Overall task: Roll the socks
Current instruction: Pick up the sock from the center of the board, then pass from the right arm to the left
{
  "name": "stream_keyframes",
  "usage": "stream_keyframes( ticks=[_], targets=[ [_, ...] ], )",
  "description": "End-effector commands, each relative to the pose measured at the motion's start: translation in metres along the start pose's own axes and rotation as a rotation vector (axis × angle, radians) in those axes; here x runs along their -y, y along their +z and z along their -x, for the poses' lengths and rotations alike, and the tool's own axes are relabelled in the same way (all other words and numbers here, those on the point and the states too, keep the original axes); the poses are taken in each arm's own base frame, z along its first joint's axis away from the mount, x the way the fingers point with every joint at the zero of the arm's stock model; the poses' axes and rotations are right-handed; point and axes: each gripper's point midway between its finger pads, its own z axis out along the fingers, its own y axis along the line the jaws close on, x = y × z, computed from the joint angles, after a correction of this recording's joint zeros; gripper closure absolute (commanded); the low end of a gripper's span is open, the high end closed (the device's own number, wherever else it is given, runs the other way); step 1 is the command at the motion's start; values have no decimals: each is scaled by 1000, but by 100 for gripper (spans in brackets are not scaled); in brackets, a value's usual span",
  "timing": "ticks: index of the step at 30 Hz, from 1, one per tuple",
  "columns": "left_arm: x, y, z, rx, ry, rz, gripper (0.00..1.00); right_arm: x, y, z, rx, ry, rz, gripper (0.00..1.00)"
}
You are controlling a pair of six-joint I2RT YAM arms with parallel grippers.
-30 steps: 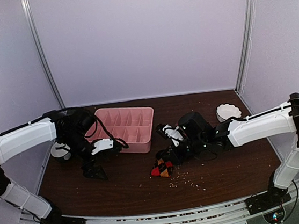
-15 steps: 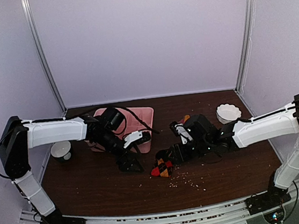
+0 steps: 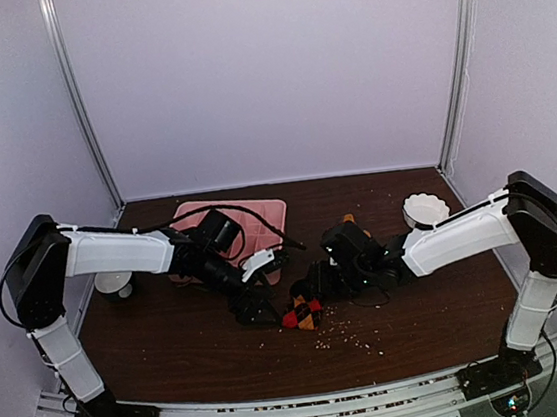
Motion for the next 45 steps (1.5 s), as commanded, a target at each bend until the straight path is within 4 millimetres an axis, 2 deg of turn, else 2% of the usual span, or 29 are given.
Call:
stream_keyframes(
  ticks=[1, 4, 7, 10, 12, 14, 16, 18, 19, 21, 26, 30, 33, 38, 41, 45],
  targets=[
    [4, -5, 9, 30, 49, 4, 2, 4, 9, 26, 114, 49, -79, 43],
    [6, -7, 3, 12, 66, 13, 2, 10, 14, 37, 154, 72, -114, 47],
    [8, -8, -5, -11, 73, 13, 2, 17, 20, 44, 173, 78, -150, 56],
    [9, -8, -11, -23, 84, 16, 2, 20, 25, 47, 178, 73, -167, 73],
    [10, -9, -12, -24, 90, 18, 2, 8, 22, 52, 194, 44, -124, 88],
    [13, -13, -10, -17, 103, 15, 2, -11, 9, 60, 231, -6, -53, 100],
    [18, -21, -3, -3, 130, 17, 2, -40, -18, 67, 295, -82, 52, 100],
    [25, -31, 7, 22, 165, 18, 2, -65, -42, 64, 335, -173, 126, 100],
    [28, -36, 11, 32, 180, 16, 2, -79, -61, 66, 363, -204, 167, 100],
    [35, -44, 20, 57, 206, 10, 2, -99, -89, 59, 396, -264, 236, 100],
    [51, -57, 38, 100, 225, -43, 2, -132, -151, 43, 465, -313, 395, 100],
    [83, -70, 50, 152, 222, -197, 2, -148, -189, 45, 529, -314, 454, 100],
    [106, -84, 64, 207, 208, -312, 2, -152, -207, 53, 563, -279, 469, 100],
    [112, -90, 71, 226, 196, -345, 2, -154, -225, 64, 614, -179, 482, 100],
    [111, -88, 73, 229, 143, -348, 2, -149, -224, 61, 629, -147, 456, 100],
    [103, -87, 78, 241, 81, -305, 2, -140, -206, 42, 582, -161, 439, 100]
  ],
)
